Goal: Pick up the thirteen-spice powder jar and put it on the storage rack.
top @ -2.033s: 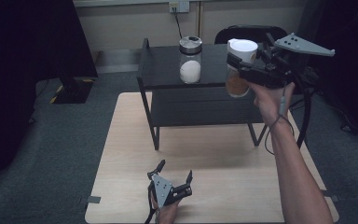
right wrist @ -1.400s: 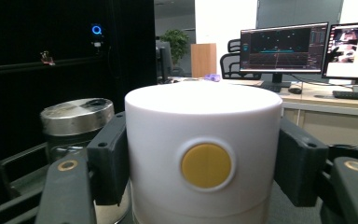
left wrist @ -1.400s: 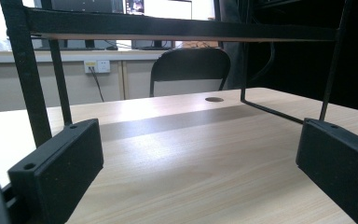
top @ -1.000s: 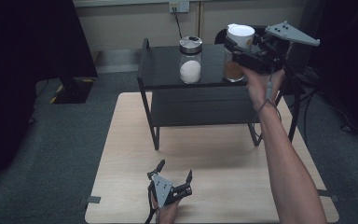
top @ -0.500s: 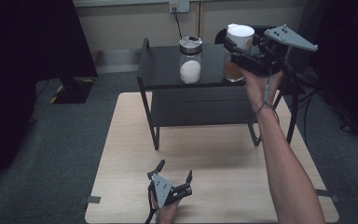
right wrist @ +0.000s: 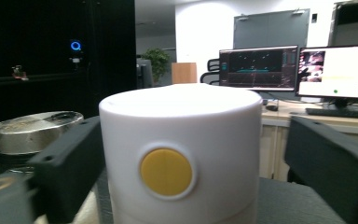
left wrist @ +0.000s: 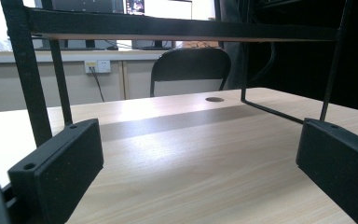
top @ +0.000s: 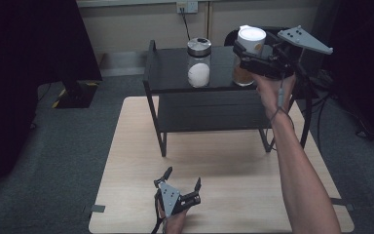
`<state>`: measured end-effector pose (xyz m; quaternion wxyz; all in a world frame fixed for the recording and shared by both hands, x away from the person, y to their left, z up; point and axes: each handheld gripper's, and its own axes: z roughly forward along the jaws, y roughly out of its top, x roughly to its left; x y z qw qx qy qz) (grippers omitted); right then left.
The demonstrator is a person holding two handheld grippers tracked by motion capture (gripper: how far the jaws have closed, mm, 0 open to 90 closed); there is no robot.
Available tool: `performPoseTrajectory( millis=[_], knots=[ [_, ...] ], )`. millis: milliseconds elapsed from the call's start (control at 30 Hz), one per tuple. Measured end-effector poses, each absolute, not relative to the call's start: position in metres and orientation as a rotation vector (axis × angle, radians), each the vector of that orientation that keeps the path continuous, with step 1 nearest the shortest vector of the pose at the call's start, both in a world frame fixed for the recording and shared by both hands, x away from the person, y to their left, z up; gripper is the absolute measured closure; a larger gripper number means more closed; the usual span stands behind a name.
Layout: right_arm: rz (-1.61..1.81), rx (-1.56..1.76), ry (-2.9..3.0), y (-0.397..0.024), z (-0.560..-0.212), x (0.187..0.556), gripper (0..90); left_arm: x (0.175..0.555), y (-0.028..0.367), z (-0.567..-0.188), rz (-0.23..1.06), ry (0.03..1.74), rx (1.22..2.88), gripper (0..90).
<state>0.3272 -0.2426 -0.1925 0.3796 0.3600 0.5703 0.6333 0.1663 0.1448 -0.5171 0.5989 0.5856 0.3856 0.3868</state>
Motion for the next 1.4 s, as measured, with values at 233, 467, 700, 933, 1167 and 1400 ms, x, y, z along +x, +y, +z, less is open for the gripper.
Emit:
performPoseTrajectory(
  millis=[233,467,700,933,1167,1400],
  knots=[
    [1.637,0.901,1.455,-0.249,-0.2,0.324,0.0,0.166,0.145,-0.517,0.898,0.895,1.359,0.2],
    [1.652,0.888,1.43,-0.253,-0.207,0.316,0.0,0.166,0.145,-0.517,0.899,0.894,1.36,0.1],
    [1.663,0.871,1.442,-0.259,-0.209,0.307,0.0,0.166,0.145,-0.517,0.897,0.895,1.359,0.2],
    [1.676,0.86,1.47,-0.264,-0.211,0.297,0.0,0.166,0.145,-0.517,0.896,0.895,1.357,0.2],
    [1.669,0.861,1.508,-0.271,-0.217,0.288,0.0,0.166,0.145,-0.517,0.897,0.895,1.358,0.2],
    [1.663,0.842,1.526,-0.275,-0.229,0.279,0.0,0.166,0.145,-0.517,0.897,0.895,1.358,0.2]
  ],
)
